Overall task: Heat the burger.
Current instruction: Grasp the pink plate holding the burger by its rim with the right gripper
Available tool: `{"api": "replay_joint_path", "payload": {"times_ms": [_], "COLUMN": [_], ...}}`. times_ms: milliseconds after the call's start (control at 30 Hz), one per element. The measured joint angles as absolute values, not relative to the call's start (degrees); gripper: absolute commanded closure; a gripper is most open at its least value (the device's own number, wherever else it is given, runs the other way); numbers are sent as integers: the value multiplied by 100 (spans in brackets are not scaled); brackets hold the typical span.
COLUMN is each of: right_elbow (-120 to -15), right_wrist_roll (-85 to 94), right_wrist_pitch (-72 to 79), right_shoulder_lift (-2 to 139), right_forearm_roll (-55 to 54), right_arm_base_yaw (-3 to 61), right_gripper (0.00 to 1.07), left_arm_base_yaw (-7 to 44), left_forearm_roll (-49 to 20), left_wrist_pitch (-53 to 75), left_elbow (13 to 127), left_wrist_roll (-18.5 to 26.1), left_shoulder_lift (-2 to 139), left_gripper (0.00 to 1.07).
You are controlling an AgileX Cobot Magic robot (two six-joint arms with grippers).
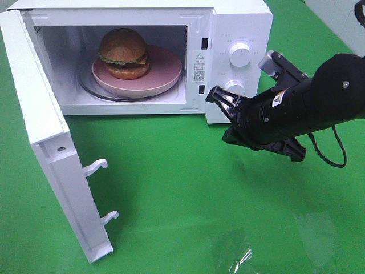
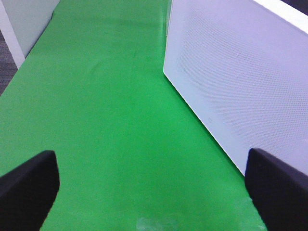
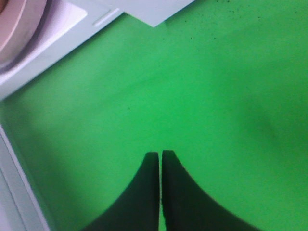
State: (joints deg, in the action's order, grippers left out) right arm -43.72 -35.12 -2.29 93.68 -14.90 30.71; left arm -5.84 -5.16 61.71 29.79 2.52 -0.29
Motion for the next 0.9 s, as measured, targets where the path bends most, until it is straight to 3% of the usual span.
{"api": "replay_joint_path", "payload": {"times_ms": [367, 500, 900], "right_elbow": [-4372, -4503, -4612], "right_wrist_roll": [-1742, -315, 2080], "right_wrist_pitch": [-1524, -2372, -3019], "right_shoulder_lift": [9093, 9076, 9047], "right_forearm_roll": [-1364, -1272, -550], "right_arm_base_yaw": [3071, 3071, 3071], "right_gripper": [104, 103, 99], "left_arm_base_yaw": [-584, -584, -584], "left_forearm_roll": [-516, -516, -516], "left_wrist_pitch": [6171, 6171, 6171], "left_elbow": [2979, 2979, 2979], "left_wrist_roll": [252, 252, 252], "left_shoulder_lift": [-29, -29, -29], "left_gripper": [10, 10, 10]}}
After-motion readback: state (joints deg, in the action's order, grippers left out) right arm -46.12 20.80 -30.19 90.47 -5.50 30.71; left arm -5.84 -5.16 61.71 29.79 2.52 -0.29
